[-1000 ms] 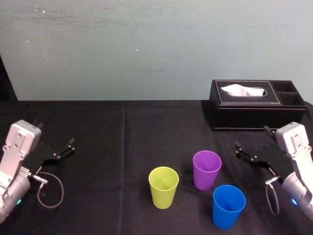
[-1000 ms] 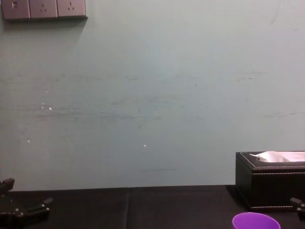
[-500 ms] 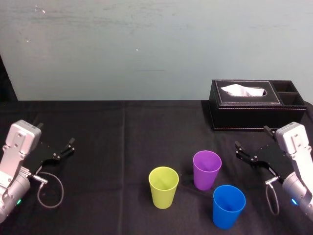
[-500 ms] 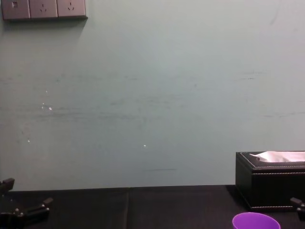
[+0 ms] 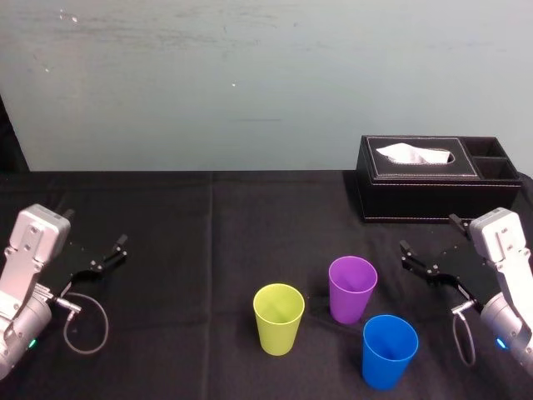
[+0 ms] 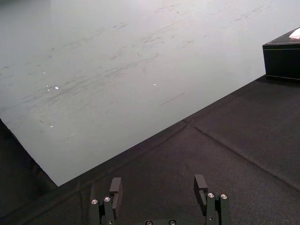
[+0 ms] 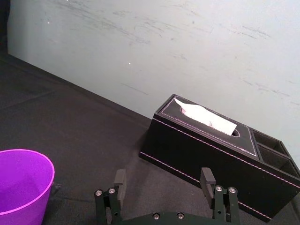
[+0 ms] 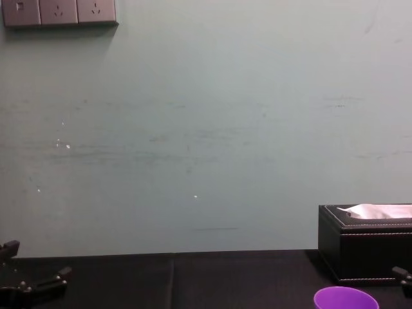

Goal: Stack the three plastic cups sequentially using one hand.

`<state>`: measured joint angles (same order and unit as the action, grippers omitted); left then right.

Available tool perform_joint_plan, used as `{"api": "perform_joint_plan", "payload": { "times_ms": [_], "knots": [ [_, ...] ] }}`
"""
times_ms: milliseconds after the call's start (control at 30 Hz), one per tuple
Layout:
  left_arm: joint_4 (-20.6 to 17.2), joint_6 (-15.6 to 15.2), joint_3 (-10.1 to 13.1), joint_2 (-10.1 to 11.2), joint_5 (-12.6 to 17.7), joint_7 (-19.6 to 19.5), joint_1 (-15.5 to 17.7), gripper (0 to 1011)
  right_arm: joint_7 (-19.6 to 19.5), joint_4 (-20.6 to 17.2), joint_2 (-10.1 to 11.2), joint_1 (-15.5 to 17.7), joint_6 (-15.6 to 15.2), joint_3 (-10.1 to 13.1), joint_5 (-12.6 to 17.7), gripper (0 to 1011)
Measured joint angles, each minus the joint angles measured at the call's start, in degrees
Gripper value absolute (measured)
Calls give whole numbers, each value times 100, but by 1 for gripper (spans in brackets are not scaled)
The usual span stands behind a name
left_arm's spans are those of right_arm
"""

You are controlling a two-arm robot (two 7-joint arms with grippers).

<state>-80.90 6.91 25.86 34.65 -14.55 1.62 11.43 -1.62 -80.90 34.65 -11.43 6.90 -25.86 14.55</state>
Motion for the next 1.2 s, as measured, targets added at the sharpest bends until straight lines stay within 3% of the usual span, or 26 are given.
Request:
{"api": "perform_joint_plan", "payload": {
  "times_ms": [700, 933, 1133, 1200],
  "knots": [
    [0, 0, 0, 0, 0, 0, 0, 1000, 0, 0, 0, 0, 0, 0, 0, 1000],
    [0, 0, 0, 0, 0, 0, 0, 1000, 42, -74, -49, 104, 21, 192, 55, 1000],
    [0, 0, 0, 0, 0, 0, 0, 1000, 224, -379, -5, 360, -134, 504, 435, 1000],
    [0, 0, 0, 0, 0, 0, 0, 1000, 365, -637, 106, 565, -230, 670, 629, 1000]
  ]
}}
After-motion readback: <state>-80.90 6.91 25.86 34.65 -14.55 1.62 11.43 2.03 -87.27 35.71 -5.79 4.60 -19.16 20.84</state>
